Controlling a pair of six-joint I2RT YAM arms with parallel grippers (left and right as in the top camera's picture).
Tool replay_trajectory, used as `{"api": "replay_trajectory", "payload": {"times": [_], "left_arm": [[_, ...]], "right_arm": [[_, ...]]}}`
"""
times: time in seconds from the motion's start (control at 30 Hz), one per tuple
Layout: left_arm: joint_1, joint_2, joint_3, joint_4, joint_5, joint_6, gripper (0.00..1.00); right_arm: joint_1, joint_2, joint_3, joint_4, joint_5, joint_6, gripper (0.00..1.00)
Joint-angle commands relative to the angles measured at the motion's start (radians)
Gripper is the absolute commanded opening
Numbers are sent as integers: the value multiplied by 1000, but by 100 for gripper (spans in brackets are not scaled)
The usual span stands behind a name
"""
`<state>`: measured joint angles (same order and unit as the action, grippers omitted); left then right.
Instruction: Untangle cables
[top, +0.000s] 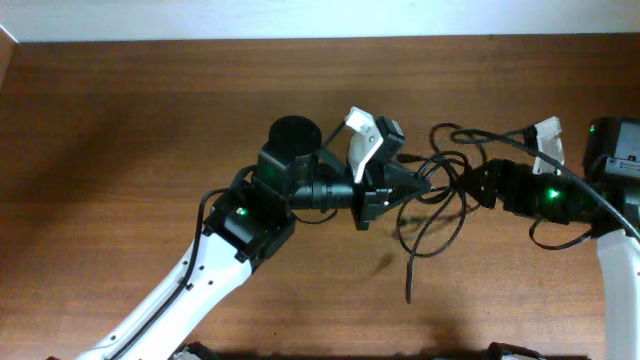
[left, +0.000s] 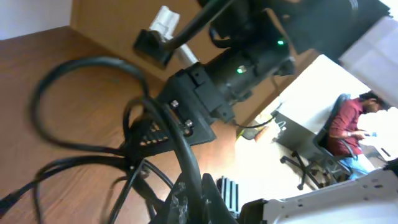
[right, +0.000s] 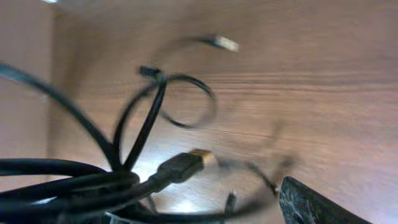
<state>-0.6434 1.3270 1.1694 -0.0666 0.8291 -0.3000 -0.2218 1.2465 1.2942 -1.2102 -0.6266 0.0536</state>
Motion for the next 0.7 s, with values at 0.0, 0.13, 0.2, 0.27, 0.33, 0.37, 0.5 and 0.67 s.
{"api": "replay_trajectory", "payload": {"times": [0.0, 0.13, 0.2, 0.27, 0.33, 0.37, 0.5, 0.67], "left_arm": [[46, -84, 25, 28, 74, -3, 0], [138, -192, 25, 27, 130, -3, 0], [175, -242, 25, 15, 129, -2, 0], [203, -262, 25, -16, 129, -2, 0], [231, -262, 25, -65, 119, -2, 0], [240, -262, 25, -89, 108, -2, 0], [243, -261, 24, -137, 65, -2, 0], [242, -261, 24, -152, 64, -2, 0]], "right_arm": [[-21, 55, 0, 1, 352, 64, 85], [-21, 135, 0, 0, 372, 65, 85], [-21, 162, 0, -10, 332, 76, 85], [-21, 163, 0, -10, 286, 76, 85], [-21, 163, 0, -33, 233, 75, 85], [-21, 163, 0, -43, 195, 54, 85], [-21, 161, 0, -88, -206, -267, 85], [-21, 161, 0, -166, -581, -555, 84]]}}
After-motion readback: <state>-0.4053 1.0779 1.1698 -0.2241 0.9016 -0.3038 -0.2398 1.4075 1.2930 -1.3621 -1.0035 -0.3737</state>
